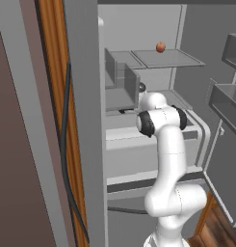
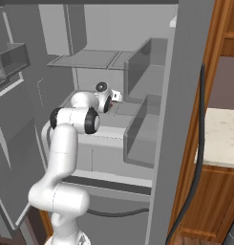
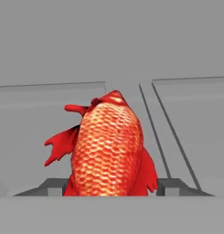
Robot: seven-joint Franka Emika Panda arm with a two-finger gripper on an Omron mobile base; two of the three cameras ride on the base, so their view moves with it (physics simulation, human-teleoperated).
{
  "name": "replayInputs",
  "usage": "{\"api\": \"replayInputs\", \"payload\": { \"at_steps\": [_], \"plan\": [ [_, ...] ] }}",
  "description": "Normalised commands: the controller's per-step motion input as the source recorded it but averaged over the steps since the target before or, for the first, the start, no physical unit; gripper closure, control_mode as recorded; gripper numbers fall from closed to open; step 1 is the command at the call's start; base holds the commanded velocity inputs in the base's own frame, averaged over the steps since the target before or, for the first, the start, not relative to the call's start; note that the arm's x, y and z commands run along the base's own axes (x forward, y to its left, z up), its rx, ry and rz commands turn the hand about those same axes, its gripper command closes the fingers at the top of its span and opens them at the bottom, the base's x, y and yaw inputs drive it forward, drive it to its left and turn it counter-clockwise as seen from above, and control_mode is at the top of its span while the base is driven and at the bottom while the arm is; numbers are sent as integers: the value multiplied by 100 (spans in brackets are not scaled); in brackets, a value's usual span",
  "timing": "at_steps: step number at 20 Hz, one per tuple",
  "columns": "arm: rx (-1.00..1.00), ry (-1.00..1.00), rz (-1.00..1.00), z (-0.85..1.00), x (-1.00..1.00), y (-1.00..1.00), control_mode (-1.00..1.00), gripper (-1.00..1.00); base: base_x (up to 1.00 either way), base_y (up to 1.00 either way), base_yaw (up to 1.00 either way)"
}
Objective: Take the fish out of the fridge, briefly rinse it in the sink, and place it on the tray next to the sink.
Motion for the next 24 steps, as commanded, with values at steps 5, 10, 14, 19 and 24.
{"api": "replayInputs", "payload": {
  "at_steps": [5,10,14,19,24],
  "plan": [
    [0,-6,0,4,-40,0,-100,100,0,0,0],
    [0,-4,0,5,-55,0,-100,100,0,0,0],
    [0,-21,0,47,-75,0,-100,100,0,0,0],
    [0,-20,0,87,-58,0,-100,100,0,0,0],
    [0,-6,0,92,-88,0,-100,100,0,0,0]
  ]
}}
